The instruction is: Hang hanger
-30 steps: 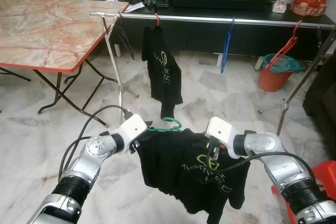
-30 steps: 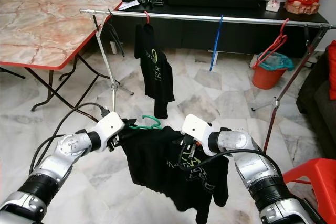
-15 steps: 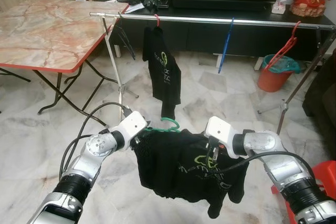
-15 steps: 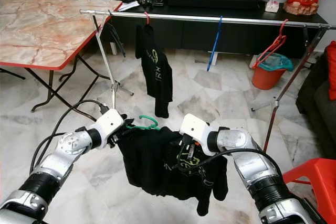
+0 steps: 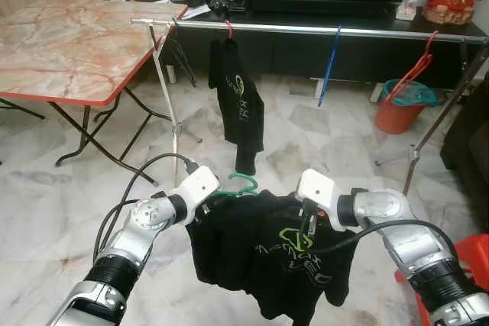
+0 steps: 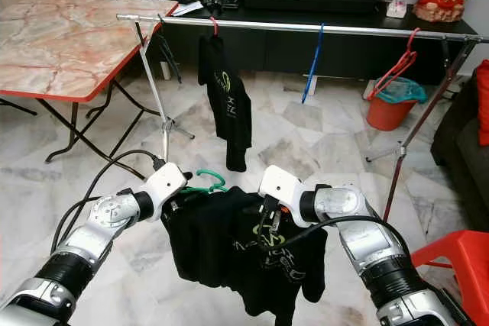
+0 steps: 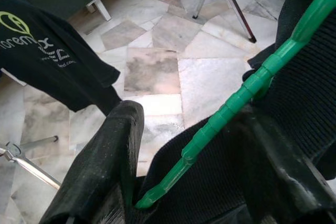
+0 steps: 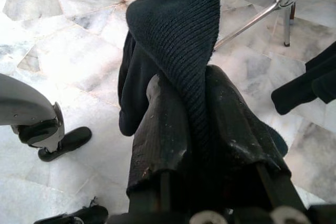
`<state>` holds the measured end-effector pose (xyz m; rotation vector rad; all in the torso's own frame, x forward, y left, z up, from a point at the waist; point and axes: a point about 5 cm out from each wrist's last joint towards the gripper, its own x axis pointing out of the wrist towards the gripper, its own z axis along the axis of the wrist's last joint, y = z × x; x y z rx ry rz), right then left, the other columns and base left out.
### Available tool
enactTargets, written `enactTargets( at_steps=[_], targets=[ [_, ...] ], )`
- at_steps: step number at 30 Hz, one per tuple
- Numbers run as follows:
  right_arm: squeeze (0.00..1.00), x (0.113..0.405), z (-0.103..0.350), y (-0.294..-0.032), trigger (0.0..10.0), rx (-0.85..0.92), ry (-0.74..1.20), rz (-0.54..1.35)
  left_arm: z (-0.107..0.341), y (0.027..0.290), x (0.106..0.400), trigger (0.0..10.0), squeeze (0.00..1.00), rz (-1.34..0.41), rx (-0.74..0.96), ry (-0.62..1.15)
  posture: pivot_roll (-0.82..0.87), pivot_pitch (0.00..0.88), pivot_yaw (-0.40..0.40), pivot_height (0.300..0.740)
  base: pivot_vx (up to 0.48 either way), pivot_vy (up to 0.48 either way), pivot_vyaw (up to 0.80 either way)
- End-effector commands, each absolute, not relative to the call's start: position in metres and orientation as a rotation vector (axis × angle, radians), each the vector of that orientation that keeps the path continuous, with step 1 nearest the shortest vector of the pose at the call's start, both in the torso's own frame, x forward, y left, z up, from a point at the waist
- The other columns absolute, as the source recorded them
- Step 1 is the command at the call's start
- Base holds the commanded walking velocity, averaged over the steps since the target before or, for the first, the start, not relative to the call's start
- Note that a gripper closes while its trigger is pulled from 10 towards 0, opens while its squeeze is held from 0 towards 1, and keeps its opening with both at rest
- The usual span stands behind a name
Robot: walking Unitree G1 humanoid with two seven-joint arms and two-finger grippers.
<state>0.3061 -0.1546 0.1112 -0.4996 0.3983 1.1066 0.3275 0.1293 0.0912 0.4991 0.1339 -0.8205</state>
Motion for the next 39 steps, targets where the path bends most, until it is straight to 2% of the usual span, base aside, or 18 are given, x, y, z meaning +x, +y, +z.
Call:
enactTargets(
  at_steps=[1, 7, 22, 38, 39],
  targets=[
    [0.0, 0.305, 0.119, -0.15, 10.0, -0.49, 0.355, 1.134, 0.099, 0.125, 0.329, 10.0, 0.0, -0.83, 0.498, 0.094, -0.11, 0.0, 0.015, 0.74, 0.0, 0.0, 0.0],
    [0.0, 0.302, 0.116, -0.15, 10.0, -0.492, 0.365, 1.153, 0.113, 0.123, 0.33, 10.0, 0.0, -0.874, 0.398, 0.063, -0.11, 0.0, 0.014, 0.74, 0.0, 0.0, 0.0],
    [0.0, 0.298, 0.113, -0.149, 10.0, -0.491, 0.385, 1.188, 0.093, 0.118, 0.306, 10.0, 0.0, -1.135, 0.38, 0.248, -0.11, 0.0, 0.011, 0.74, 0.0, 0.0, 0.0],
    [0.0, 0.295, 0.11, -0.148, 10.0, -0.495, 0.397, 1.207, 0.097, 0.115, 0.302, 10.0, 0.0, -1.179, 0.349, 0.262, -0.11, 0.0, 0.011, 0.74, 0.0, 0.0, 0.0],
    [0.0, 0.295, 0.11, -0.148, 10.0, -0.495, 0.397, 1.207, 0.097, 0.115, 0.302, 8.8, 0.0, -1.178, 0.35, 0.263, -0.11, 0.0, 0.011, 0.74, 0.0, 0.0, 0.0]
  ],
)
